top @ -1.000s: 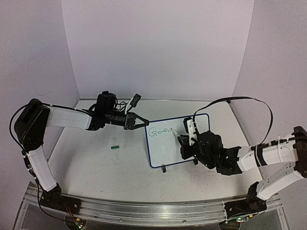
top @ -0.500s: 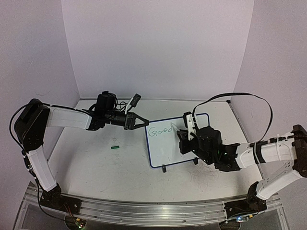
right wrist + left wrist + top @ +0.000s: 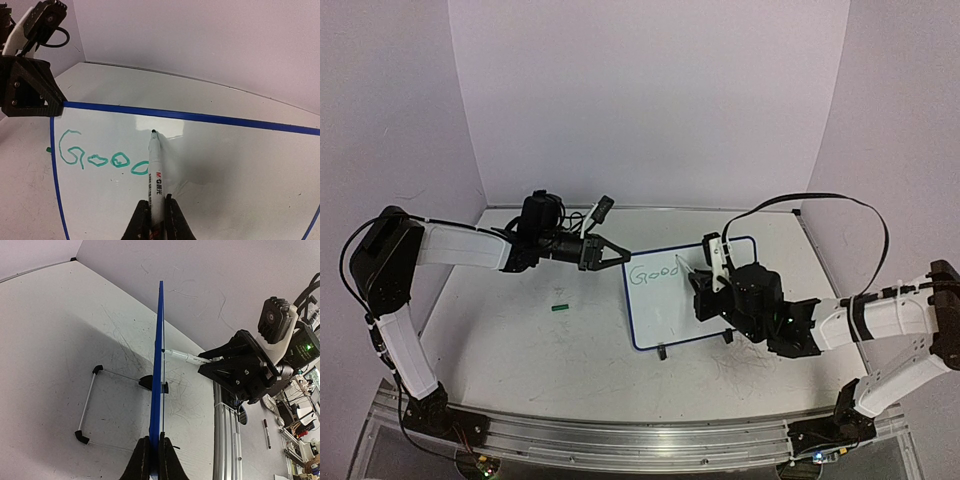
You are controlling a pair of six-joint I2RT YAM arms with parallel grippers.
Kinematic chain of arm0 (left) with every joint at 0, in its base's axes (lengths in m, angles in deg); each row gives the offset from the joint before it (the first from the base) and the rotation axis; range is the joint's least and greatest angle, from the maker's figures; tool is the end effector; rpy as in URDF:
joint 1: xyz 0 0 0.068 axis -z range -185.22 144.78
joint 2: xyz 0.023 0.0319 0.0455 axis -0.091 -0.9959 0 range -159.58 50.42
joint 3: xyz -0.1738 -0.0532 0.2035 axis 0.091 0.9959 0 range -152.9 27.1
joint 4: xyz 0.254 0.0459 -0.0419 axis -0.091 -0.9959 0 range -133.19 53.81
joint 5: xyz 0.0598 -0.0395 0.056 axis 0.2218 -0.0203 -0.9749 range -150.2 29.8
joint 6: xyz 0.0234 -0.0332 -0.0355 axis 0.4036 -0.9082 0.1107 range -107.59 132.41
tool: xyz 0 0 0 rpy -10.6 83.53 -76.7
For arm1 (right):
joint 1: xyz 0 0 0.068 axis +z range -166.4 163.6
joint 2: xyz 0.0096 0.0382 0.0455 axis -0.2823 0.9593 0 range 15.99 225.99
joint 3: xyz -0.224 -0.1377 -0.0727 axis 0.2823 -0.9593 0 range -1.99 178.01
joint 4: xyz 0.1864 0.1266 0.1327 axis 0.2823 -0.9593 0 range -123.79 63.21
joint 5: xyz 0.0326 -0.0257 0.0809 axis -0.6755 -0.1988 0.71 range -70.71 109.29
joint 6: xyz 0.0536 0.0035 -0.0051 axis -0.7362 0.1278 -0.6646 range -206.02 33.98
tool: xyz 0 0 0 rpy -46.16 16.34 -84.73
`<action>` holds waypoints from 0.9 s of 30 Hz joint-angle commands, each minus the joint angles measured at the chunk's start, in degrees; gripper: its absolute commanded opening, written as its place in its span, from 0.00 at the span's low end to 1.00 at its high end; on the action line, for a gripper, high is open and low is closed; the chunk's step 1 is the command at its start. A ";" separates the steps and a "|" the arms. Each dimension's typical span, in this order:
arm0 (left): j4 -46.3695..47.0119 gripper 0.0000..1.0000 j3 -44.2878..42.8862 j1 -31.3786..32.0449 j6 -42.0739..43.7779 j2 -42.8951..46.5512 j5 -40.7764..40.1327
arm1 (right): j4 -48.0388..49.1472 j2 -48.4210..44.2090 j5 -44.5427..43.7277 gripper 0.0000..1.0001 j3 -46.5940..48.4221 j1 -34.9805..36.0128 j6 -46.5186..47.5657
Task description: Write a sentence on the whiteboard
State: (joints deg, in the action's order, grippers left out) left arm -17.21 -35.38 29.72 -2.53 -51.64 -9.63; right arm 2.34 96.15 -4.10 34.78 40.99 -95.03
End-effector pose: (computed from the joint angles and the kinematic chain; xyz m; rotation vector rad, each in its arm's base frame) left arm 0.3062 -0.2475 0.2279 0.9692 1.8144 -1.4081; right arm 0.1723 0.2431 0.2226 -0.4730 1.7598 0.4541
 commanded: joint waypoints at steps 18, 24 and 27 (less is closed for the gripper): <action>-0.09 0.00 0.12 0.22 1.49 3.12 0.57 | -3.83 -0.23 1.01 0.00 -3.24 0.46 -4.20; -0.09 0.00 0.18 0.22 1.49 3.18 0.44 | -5.21 -1.24 0.02 0.00 -4.12 0.57 -5.13; -0.09 0.00 0.16 0.22 1.49 3.06 0.48 | -5.79 -2.00 -0.38 0.00 -4.61 0.59 -5.59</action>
State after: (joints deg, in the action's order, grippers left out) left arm -17.23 -35.38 29.72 -2.53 -51.62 -9.98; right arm 0.99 95.21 -2.27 31.59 41.90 -99.10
